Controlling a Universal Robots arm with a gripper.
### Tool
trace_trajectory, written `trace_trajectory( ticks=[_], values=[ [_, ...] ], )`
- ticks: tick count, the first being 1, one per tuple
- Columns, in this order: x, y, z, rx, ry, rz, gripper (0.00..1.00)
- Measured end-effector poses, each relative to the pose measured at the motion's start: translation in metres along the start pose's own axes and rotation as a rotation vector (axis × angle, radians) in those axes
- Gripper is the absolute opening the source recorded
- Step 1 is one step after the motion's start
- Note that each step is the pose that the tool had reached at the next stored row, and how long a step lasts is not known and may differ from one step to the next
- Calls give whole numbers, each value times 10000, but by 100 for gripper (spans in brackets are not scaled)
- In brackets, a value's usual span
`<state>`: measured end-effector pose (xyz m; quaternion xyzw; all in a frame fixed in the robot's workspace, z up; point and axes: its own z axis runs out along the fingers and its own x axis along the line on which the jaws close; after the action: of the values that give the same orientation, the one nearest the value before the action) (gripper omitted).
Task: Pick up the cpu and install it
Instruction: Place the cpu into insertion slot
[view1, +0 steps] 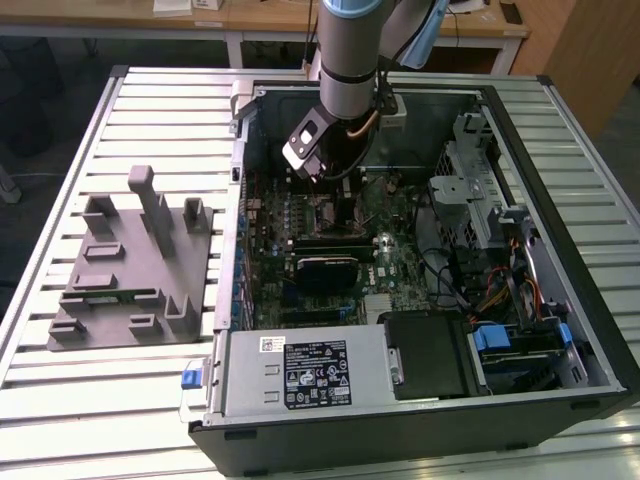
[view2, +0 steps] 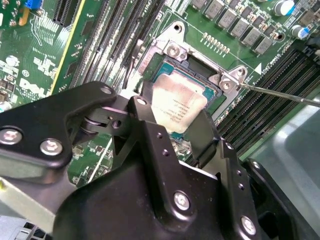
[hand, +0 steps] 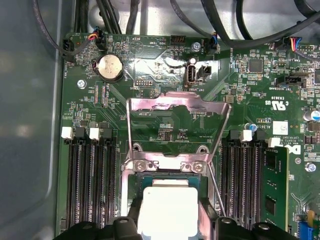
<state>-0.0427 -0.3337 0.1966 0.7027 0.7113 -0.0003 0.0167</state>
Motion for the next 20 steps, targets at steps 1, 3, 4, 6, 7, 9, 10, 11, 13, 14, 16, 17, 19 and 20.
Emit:
trace_trajectory(
  ticks=[1,3,4,6,7,9,10,11,13,14,16,17,19,20],
  values=[
    [-1,0,-1,1,-1,0,53],
    [-1,0,-2,3,-1,0,59],
    [-2,-1,-9,4,-4,0,59],
    [-2,0,-40,4,-4,0,59],
    [-2,1,-56,3,-3,0,59],
    [-3,1,-78,3,-2,0,59],
    [-2,1,-77,2,-1,0,59],
    [-2,1,-77,2,0,0,59],
    [-2,1,-77,2,0,0,59],
    [-2,1,-78,2,-1,0,59],
    [-2,1,-78,3,-1,0,52],
    [-2,1,-78,3,-2,0,52],
    [-3,1,-79,2,-1,0,40],
    [-2,1,-79,2,-1,0,40]
  ],
)
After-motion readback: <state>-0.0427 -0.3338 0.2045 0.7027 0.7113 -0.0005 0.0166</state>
